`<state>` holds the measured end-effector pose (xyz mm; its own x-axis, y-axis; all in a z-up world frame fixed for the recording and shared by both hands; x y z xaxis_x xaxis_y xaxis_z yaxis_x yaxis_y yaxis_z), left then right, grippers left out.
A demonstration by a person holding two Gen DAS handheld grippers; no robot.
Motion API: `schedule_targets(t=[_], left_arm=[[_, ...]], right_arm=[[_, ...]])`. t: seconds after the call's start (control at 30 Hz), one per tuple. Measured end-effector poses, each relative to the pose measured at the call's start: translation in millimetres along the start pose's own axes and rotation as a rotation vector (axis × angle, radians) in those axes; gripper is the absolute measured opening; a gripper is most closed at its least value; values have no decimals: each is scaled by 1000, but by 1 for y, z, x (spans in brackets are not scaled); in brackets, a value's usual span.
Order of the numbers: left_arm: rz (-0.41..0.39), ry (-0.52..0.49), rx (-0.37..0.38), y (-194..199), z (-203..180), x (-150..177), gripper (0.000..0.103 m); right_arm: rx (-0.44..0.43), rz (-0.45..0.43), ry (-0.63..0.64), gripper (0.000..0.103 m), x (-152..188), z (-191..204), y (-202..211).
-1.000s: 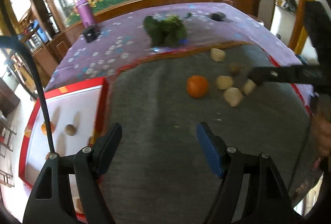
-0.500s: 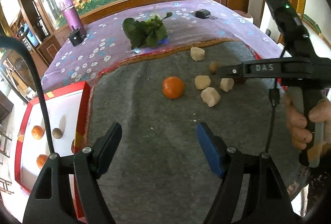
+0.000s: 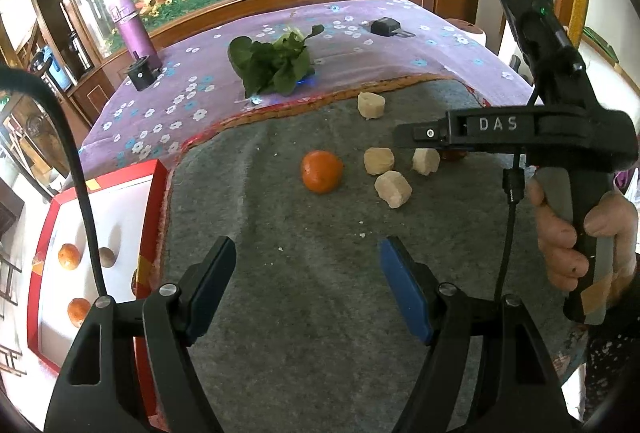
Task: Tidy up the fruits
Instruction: 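Grasp a pale round cake with the right tool while the left tool approaches a pale cube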
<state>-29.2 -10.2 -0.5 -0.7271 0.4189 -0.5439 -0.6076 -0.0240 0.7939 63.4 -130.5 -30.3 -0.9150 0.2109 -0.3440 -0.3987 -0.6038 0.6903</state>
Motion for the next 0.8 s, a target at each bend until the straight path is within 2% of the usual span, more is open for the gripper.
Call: schedule_targets(t=[0.23, 0.4, 0.53, 0.8], left_arm=[[-1, 3, 2, 1, 0, -2, 75], [-4, -6, 3, 2, -2, -3, 75], [-8, -2, 13, 2, -3, -6, 74], [-20, 0, 69, -14, -23, -18, 74]], right_arm=[[129, -45, 105, 42, 6, 0, -5], [218, -76, 185, 27, 10, -5, -6], [197, -88, 184, 26, 14, -9, 6], [-1, -56, 82, 25, 30, -25, 49]])
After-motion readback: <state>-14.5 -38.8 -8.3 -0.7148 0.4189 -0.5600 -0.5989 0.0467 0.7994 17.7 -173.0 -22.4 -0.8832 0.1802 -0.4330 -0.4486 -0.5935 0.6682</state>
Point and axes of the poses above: each gripper's, at about its wrist camera, not at the fingertips, and y roughly against the way its jaws point, z to its left, x to its underside, the point moved 8 cm from there along -y, roughly the way its jaws point, and after that the axes turned 15 degrees about -y, right-handed, at the moved point
